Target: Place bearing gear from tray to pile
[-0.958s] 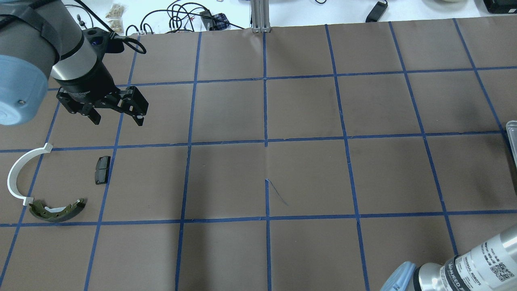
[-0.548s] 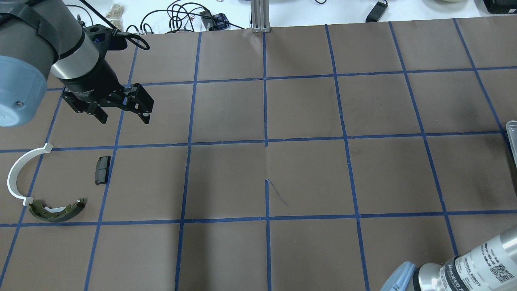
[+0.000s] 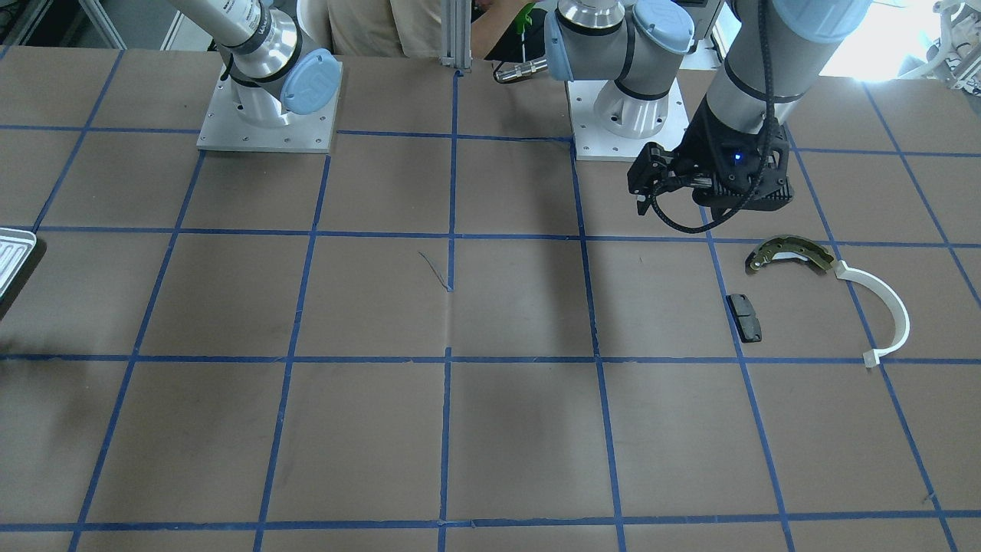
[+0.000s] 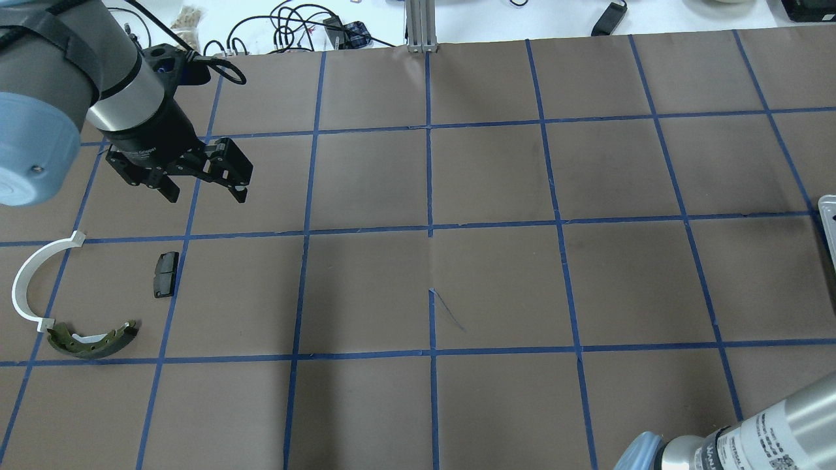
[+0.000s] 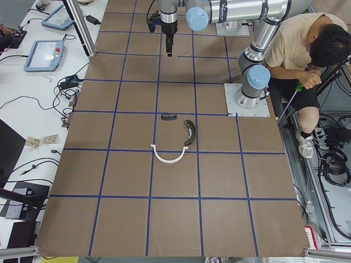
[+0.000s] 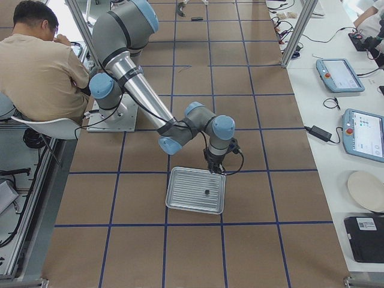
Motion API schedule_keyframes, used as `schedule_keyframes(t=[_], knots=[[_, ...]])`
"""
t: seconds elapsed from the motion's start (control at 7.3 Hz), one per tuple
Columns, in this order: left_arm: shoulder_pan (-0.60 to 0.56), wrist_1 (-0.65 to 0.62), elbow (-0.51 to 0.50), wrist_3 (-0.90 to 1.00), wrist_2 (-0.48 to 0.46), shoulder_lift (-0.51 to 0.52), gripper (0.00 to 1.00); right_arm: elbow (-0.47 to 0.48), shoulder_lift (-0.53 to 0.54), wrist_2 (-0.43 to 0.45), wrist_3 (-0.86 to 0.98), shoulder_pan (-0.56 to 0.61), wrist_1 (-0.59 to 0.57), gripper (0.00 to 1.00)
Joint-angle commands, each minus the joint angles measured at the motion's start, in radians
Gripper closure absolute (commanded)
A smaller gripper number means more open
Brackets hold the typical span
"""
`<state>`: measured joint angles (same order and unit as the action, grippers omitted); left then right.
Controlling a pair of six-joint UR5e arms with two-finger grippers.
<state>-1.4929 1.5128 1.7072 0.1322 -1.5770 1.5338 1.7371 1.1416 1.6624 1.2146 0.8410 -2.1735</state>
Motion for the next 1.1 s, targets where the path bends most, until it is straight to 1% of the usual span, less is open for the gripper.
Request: schedule_keyframes(t=[0.0, 0.14, 0.27, 0.55, 0.68, 0.82, 0.96], knots=[[0.002, 0.000, 0.000, 0.001, 0.002, -0.003, 0.00, 0.163, 0.129, -0.065, -0.238, 0.151, -0.002, 1.00], [0.000, -0.002, 0.000, 0.001, 0.005, -0.004, 0.00, 0.206, 0.189, -0.067, -0.368, 0.258, -0.003, 1.00], [0.000, 0.000, 0.002, 0.004, 0.000, -0.001, 0.00, 0.217, 0.232, -0.064, -0.504, 0.368, 0.012, 1.00], [0.006, 0.001, 0.011, 0.003, 0.002, -0.007, 0.00, 0.226, 0.250, -0.064, -0.880, 0.655, 0.037, 1.00], [0.005, 0.001, 0.012, 0.003, 0.002, -0.006, 0.00, 0.219, 0.253, -0.064, -1.147, 0.791, 0.065, 1.00], [0.006, 0.001, 0.011, 0.004, 0.002, -0.004, 0.00, 0.216, 0.248, -0.070, -1.317, 0.920, 0.055, 1.00], [0.006, 0.000, 0.011, 0.004, 0.003, -0.010, 0.00, 0.213, 0.227, -0.084, -1.449, 1.007, 0.049, 1.00]])
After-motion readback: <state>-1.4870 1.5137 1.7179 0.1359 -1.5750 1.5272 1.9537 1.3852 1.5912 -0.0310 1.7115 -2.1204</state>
